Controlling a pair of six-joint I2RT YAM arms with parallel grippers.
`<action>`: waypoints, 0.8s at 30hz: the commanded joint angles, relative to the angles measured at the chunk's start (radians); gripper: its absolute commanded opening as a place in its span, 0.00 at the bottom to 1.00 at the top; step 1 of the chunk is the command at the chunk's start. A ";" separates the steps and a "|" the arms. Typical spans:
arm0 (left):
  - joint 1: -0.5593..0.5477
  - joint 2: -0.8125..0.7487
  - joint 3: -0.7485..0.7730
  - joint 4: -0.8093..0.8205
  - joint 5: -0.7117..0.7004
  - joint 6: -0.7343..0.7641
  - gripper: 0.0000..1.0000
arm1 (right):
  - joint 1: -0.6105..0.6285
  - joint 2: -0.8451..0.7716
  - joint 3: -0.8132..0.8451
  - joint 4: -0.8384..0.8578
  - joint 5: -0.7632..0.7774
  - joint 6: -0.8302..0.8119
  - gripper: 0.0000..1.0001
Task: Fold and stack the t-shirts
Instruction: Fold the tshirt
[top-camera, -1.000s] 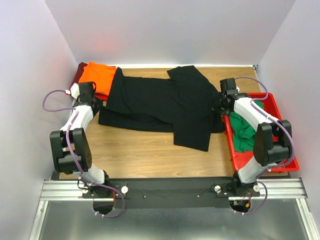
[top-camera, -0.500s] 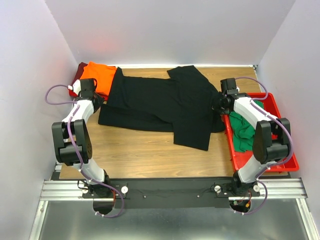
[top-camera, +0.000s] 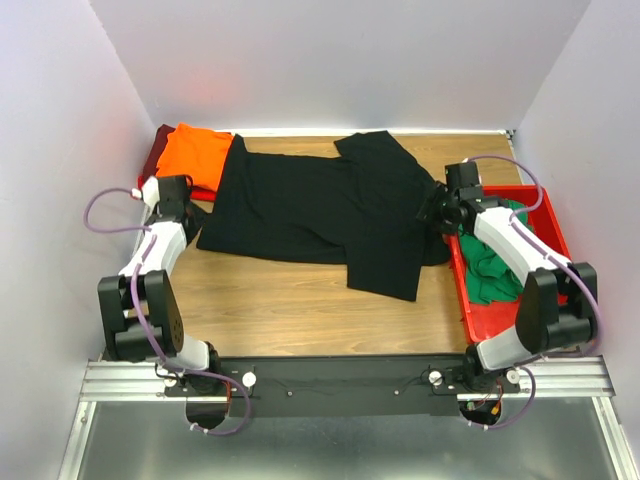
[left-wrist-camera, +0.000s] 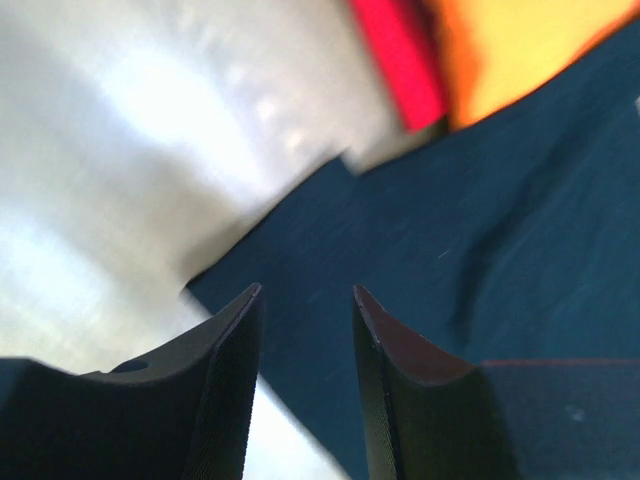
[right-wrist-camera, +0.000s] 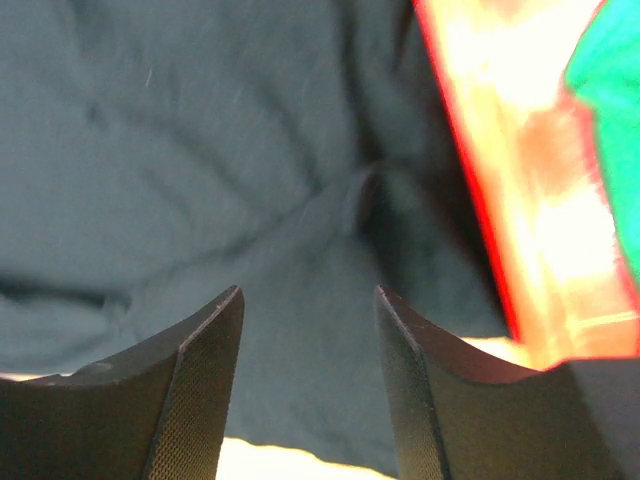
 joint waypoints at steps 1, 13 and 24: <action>-0.010 -0.039 -0.114 0.020 0.015 -0.044 0.46 | 0.068 -0.050 -0.087 0.000 -0.026 0.027 0.59; -0.048 0.016 -0.171 0.073 0.017 -0.075 0.46 | 0.136 -0.129 -0.247 -0.011 -0.002 0.056 0.61; -0.050 0.076 -0.162 0.092 -0.038 -0.077 0.46 | 0.194 -0.166 -0.335 -0.039 -0.026 0.073 0.66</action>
